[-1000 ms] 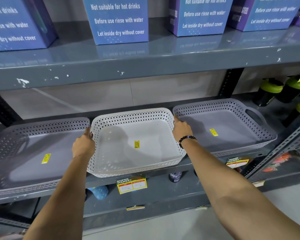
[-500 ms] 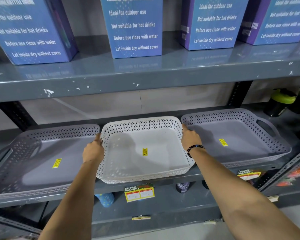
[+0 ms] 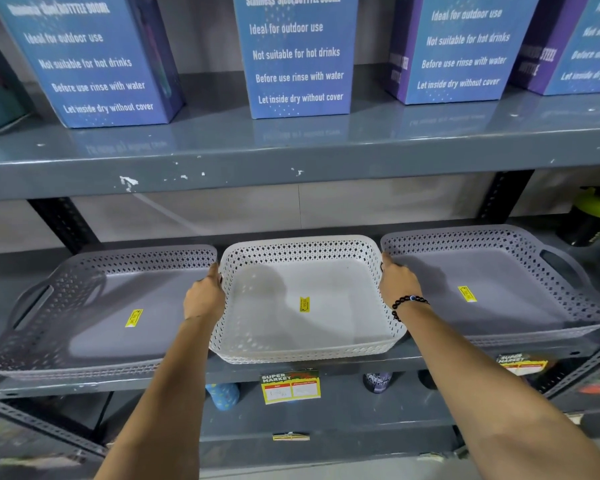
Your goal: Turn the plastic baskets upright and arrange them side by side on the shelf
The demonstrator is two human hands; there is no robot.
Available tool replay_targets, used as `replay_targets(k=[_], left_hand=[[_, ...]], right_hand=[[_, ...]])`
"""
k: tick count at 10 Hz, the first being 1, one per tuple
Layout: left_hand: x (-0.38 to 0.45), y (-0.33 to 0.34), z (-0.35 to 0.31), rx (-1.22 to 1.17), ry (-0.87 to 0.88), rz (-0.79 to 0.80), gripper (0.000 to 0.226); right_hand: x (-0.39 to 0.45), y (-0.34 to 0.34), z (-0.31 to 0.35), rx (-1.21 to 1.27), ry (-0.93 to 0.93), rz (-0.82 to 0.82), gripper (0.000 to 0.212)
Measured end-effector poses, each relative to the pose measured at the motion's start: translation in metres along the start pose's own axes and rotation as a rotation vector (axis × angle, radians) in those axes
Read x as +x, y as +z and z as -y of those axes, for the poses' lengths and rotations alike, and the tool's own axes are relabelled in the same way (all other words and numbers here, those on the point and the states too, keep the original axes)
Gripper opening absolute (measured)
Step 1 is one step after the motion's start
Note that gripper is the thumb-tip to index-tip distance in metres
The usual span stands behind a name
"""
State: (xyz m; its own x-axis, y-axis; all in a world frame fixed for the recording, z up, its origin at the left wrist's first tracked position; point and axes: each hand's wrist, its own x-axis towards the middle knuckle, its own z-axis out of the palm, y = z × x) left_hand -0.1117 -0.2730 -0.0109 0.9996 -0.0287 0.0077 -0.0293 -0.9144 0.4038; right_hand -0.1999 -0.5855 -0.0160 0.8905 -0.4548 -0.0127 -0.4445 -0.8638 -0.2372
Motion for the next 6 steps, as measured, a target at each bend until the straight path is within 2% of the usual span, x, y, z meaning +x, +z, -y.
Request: replay_targets(k=[2, 4, 5, 6], left_hand=[[0.003, 0.003, 0.002, 0.016, 0.004, -0.006, 0.045], [-0.003, -0.001, -0.001, 0.004, -0.045, 0.027, 0.053], [-0.012, -0.003, -0.002, 0.004, -0.054, 0.002, 0.056], [-0.025, -0.007, -0.005, -0.005, 0.034, -0.086, 0.058]], right_hand=[[-0.001, -0.001, 0.002, 0.01, 0.007, 0.011, 0.059], [-0.007, -0.006, 0.004, 0.115, 0.049, -0.005, 0.049], [-0.015, -0.006, 0.004, 0.076, 0.041, -0.067, 0.05], [-0.017, -0.005, 0.002, -0.001, -0.039, -0.225, 0.051]])
